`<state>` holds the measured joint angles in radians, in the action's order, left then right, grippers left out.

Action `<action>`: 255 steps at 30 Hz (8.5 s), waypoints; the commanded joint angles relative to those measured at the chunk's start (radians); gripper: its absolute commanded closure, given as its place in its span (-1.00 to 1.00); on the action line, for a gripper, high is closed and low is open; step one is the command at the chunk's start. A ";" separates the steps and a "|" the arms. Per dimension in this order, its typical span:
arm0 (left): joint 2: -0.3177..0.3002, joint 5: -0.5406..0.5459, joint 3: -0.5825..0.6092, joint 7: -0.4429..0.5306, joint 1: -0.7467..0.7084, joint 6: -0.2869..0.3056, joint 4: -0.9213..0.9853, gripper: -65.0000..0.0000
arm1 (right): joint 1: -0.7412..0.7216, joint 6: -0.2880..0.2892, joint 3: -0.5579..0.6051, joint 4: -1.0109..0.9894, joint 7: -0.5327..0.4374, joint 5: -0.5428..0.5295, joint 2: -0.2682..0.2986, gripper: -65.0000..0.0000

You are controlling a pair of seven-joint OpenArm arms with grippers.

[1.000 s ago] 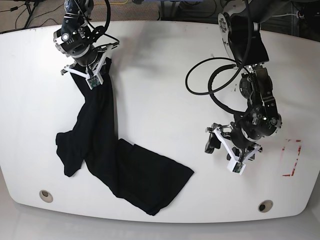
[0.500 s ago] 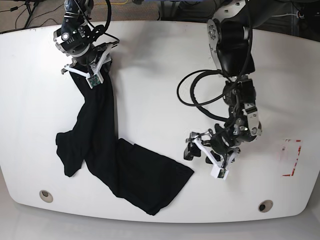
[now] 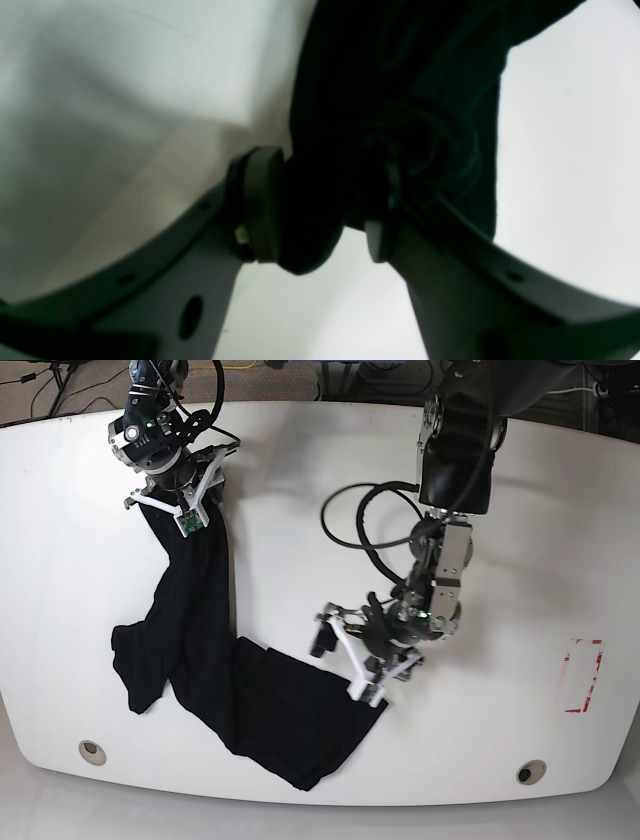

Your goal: Layout the t-shirt on the table in an organized manner, then fold the t-shirt properly

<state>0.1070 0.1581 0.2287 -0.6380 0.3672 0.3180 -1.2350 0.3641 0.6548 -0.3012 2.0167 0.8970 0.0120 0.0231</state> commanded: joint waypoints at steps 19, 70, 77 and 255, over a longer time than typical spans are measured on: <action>0.050 -0.246 0.251 0.113 0.234 -0.004 0.283 -0.44 | -0.003 -0.003 -0.005 0.017 -0.054 -0.008 0.004 0.24; 0.050 0.186 0.372 0.353 0.346 -0.216 0.736 0.77 | -0.027 0.007 -0.005 0.023 -0.055 -0.008 0.004 0.22; -0.039 0.186 0.311 0.200 0.224 -0.216 0.427 0.44 | -0.029 -0.002 -0.005 0.023 -0.055 -0.004 0.010 -0.13; -0.264 0.182 -0.521 -0.253 -0.463 0.247 -0.323 0.48 | -0.259 0.043 -0.034 0.009 -0.048 -0.033 -0.025 -0.86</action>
<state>-0.1505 0.3378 -0.2962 -0.8848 -0.1120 0.5625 -1.5555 0.1013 0.6998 -0.3058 2.0041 0.8654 0.0135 -0.0006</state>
